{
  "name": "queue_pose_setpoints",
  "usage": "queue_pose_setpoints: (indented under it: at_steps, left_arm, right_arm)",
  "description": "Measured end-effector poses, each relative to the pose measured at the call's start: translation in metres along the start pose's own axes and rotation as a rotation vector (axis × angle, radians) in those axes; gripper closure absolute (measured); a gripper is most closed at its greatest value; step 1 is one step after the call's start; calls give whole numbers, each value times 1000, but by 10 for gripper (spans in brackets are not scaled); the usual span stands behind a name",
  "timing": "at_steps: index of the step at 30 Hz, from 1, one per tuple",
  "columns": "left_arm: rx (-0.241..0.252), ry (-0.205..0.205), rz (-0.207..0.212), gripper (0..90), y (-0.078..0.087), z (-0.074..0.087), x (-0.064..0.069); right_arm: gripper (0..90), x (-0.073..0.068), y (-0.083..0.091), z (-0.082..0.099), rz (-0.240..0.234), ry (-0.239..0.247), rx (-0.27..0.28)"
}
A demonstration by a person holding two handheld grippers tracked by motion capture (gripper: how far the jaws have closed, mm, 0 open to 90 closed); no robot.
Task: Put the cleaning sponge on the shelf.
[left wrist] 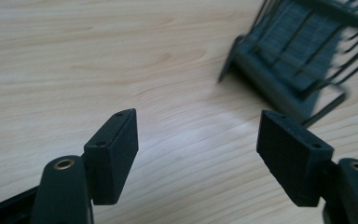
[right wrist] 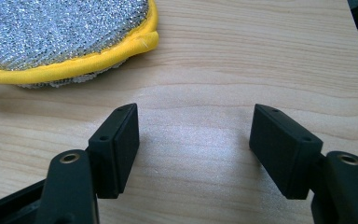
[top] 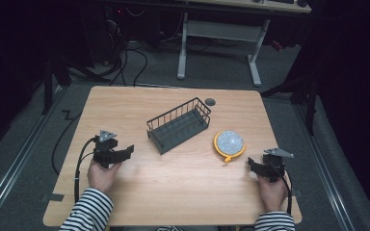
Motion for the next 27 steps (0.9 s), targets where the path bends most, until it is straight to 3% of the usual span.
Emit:
queue_pose_setpoints:
  at_steps: [7, 11, 16, 27]
  left_arm:
    - [38, -29, 62, 277, 4, -37, 25]
    - [47, -53, 72, 257, 2, -53, 37]
    - [12, -62, 54, 243, -11, -67, 47]
    - [-80, -65, 24, 236, -47, -78, 56]
  right_arm:
    - [333, 0, 0, 0, 0, 0, 0]
    - [333, 0, 0, 0, 0, -1, 0]
    - [333, 0, 0, 0, 1, -2, 0]
    - [333, 0, 0, 0, 0, -2, 0]
Point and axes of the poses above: each handheld gripper's, and its own axes: y roughly backward along the jaws, z roughly out of its underside, x roughly to its right, the point moved 3 cm from there along -y, roughly forward along the jaws, and after that the axes turned 2 degrees about -y, right-handed, at the moved point
